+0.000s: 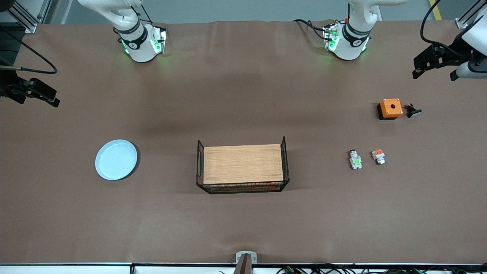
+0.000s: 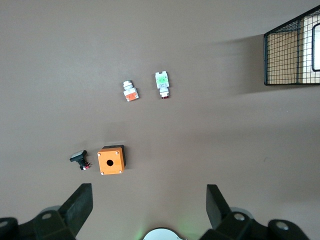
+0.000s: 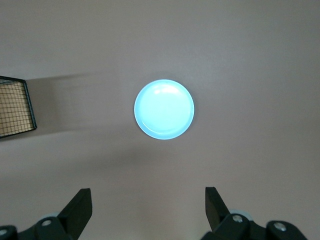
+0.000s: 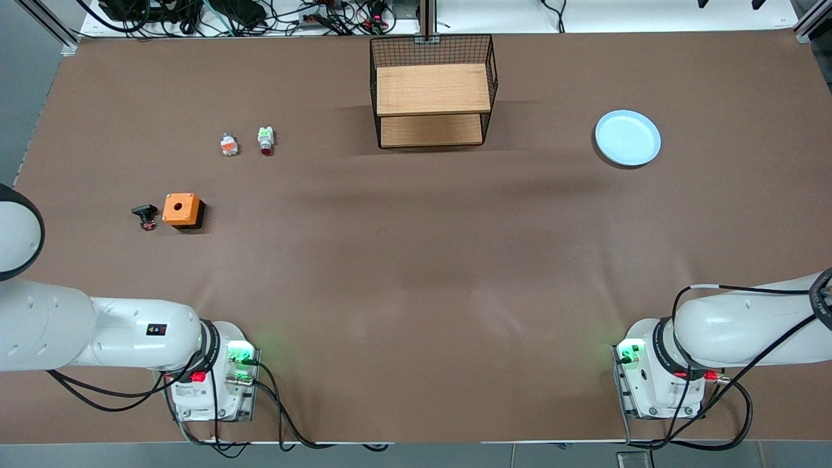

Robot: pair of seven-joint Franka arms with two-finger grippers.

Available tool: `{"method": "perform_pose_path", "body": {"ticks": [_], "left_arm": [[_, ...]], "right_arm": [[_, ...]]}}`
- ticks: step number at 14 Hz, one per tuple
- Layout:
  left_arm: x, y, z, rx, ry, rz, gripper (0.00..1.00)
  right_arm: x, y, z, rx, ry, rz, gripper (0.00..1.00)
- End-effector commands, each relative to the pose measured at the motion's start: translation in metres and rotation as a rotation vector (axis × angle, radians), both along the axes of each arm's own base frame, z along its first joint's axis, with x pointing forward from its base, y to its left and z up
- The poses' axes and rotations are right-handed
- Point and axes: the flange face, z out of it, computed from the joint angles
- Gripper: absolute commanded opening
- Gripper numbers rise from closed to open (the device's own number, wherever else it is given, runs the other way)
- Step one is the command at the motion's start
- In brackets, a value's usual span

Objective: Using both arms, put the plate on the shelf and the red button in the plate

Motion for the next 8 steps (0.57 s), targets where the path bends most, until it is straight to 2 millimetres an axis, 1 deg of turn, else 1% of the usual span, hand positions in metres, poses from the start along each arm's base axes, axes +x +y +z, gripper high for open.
{"method": "perform_pose_path", "body": {"ticks": [1,2,4,5,6,8], "left_arm": [[0.009,0.015,-0.015,-0.011,0.022,0.037,1.0],[0.023,0.014,-0.035,-0.005,0.06,0.042,1.0],[0.046,0.006,-0.071,0.012,0.097,0.099,1.0],[0.061,0.001,-0.089,0.008,0.087,0.146,1.0],[0.074,-0.001,-0.106,0.009,0.082,0.157,1.0],[0.097,-0.011,-0.15,0.014,0.101,0.149,1.0]], "right_arm": [[-0.004,-0.034,-0.027,-0.01,0.049,-0.038,1.0],[-0.004,-0.048,-0.038,-0.009,0.062,-0.027,1.0],[-0.006,-0.079,-0.069,0.0,0.075,0.009,1.0],[-0.007,-0.089,-0.085,0.002,0.077,0.015,1.0],[-0.009,-0.098,-0.103,0.004,0.077,0.015,1.0],[-0.013,-0.113,-0.139,0.004,0.062,0.019,1.0]]}}
